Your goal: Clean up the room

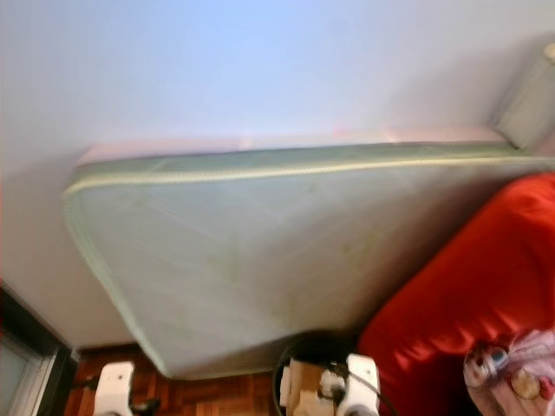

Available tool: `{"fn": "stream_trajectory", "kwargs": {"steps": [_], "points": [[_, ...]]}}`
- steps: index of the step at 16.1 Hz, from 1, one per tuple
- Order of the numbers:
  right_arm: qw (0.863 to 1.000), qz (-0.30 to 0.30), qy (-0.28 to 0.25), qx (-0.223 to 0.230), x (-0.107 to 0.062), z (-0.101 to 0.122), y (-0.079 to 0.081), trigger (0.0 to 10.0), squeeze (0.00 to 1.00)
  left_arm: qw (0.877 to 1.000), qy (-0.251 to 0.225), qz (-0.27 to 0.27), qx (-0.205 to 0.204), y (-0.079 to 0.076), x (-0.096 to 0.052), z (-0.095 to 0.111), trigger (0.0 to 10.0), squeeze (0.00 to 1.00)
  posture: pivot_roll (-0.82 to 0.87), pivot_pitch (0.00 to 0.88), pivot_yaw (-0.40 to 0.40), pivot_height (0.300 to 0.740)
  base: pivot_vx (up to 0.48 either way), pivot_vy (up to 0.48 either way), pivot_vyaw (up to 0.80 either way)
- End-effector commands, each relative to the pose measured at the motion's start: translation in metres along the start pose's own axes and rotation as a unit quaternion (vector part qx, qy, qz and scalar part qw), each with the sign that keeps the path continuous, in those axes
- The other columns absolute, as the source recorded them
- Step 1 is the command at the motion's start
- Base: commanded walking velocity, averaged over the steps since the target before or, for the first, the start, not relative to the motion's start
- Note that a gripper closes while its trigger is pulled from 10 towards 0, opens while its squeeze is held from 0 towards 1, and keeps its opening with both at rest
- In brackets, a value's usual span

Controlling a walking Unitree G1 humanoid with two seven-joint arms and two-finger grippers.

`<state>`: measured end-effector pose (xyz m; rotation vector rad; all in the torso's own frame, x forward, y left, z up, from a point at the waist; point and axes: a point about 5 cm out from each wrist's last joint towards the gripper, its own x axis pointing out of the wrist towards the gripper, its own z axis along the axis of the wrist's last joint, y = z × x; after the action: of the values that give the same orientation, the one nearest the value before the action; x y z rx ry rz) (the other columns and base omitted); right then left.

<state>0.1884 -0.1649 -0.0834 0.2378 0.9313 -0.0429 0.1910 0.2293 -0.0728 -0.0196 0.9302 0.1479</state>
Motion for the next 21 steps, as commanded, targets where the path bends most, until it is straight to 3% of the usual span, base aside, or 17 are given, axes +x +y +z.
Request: {"fn": "stream_trajectory", "kwargs": {"steps": [1,4,10,13,14,15,21], "points": [[1.000,-0.021,0.008,0.004,-0.004,-0.006,-0.015,10.0,0.00,1.000,-0.006,-0.011,-0.006,-0.008,0.002,0.005,10.0,0.00,0.06,0.000,-0.050,0.740,0.311,0.000,0.00],[1.000,-0.021,0.005,0.002,-0.004,-0.005,-0.015,10.0,0.00,1.000,-0.011,-0.008,-0.002,-0.008,0.002,0.006,10.0,0.00,0.05,0.000,-0.050,0.740,0.205,0.000,0.00],[0.999,-0.021,-0.032,0.014,-0.004,-0.002,-0.015,10.0,0.00,0.998,-0.066,-0.001,-0.005,-0.007,0.000,0.014,10.0,0.00,0.04,0.000,-0.038,0.740,0.000,0.000,0.00],[0.998,-0.008,-0.059,-0.010,-0.006,0.001,-0.014,10.0,0.00,0.995,-0.100,-0.017,-0.003,-0.008,-0.002,0.016,10.0,0.00,0.02,0.000,-0.024,0.740,0.000,0.000,0.00],[0.997,-0.004,-0.075,-0.003,-0.007,0.001,-0.014,10.0,0.00,0.977,-0.206,-0.043,0.008,-0.039,0.000,0.093,10.0,0.00,0.01,0.000,-0.022,0.740,0.000,0.000,0.00],[0.996,0.000,-0.086,-0.002,-0.008,0.002,-0.014,10.0,0.00,0.971,-0.232,-0.050,0.008,-0.045,-0.002,0.108,10.0,0.00,0.01,0.000,-0.022,0.740,0.000,0.000,0.00],[0.989,0.026,-0.145,0.005,-0.016,-0.005,-0.016,10.0,0.00,0.955,-0.292,-0.054,0.008,-0.045,-0.009,0.113,10.0,0.00,0.04,0.000,-0.052,0.740,0.000,0.000,0.00]]}}
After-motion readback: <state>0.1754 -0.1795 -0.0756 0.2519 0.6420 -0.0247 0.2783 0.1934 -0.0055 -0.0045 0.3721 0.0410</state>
